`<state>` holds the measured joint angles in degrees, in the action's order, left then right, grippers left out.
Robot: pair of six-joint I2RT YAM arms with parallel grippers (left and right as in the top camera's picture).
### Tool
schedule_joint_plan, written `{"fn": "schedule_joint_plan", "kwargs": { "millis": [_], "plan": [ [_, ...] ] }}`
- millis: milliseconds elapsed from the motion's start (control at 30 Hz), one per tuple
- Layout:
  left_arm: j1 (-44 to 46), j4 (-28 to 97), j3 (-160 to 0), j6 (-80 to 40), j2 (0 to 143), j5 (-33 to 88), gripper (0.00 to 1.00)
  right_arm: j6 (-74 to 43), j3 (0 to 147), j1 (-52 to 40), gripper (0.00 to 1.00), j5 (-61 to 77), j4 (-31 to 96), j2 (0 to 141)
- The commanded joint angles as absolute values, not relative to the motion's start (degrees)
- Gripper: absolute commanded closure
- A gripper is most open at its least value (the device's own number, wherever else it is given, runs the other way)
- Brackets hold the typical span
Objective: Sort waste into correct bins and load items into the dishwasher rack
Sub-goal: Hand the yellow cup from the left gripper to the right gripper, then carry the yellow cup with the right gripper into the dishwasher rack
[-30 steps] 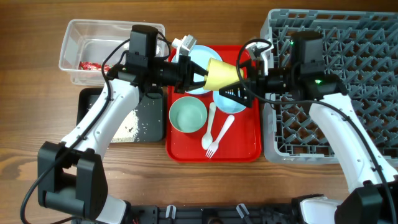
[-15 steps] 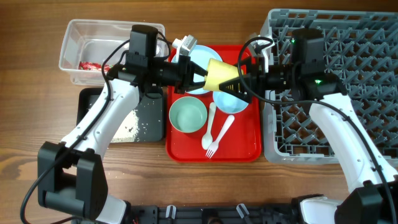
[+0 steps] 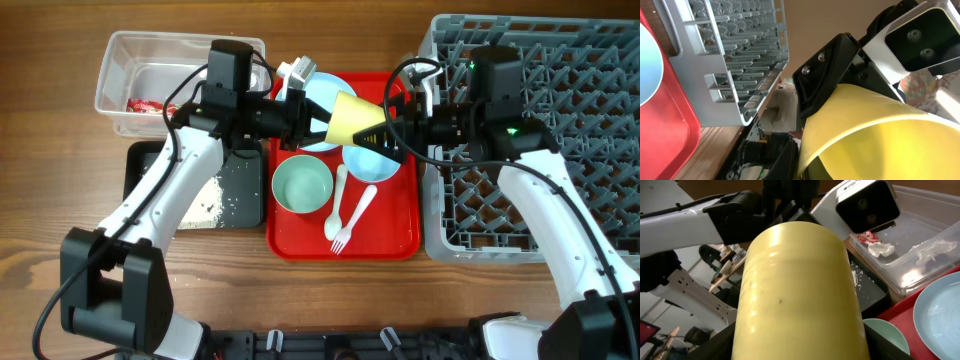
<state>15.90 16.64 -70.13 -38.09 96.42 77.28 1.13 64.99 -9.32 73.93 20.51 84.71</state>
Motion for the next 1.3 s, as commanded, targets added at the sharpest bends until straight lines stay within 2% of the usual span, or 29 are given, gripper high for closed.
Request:
{"fn": "schedule_joint_plan", "kwargs": {
  "millis": [0,133,200,267,300,600,800,1000,1267],
  "plan": [
    [16.0,16.4,-70.8,-38.4,96.6,77.9,0.94,1.1,65.9,-9.5,0.36,74.6,20.4,85.4],
    [16.0,16.8,-70.8,-37.4,96.6,70.0,0.64,0.8,65.9,-9.5,0.44,70.8,22.4,85.4],
    [16.0,18.6,-70.8,-34.5,96.6,63.1,0.55,0.8,65.9,-9.5,0.48,64.5,24.8,85.4],
    [15.9,22.3,-70.8,-32.4,96.6,54.2,0.54,0.8,65.9,-9.5,0.49,57.5,27.4,85.4],
    [16.0,25.9,-70.8,-28.0,96.5,47.7,0.56,0.9,65.9,-9.5,0.51,51.9,29.7,85.3],
    [14.8,30.0,-70.8,-25.6,96.2,44.6,0.52,-1.1,66.4,-9.5,0.55,38.1,32.5,83.6],
    [11.5,39.0,-70.8,-20.9,92.5,30.9,0.45,-3.8,75.8,-7.6,0.56,19.1,48.6,81.4],
    [9.0,44.7,-70.8,-19.7,84.4,16.4,0.39,-9.3,88.2,-1.2,0.6,8.1,64.3,81.5],
    [9.0,44.4,-70.8,-19.7,80.1,13.4,0.36,-10.9,96.9,13.5,0.6,0.1,77.0,83.1]
  ]
}}
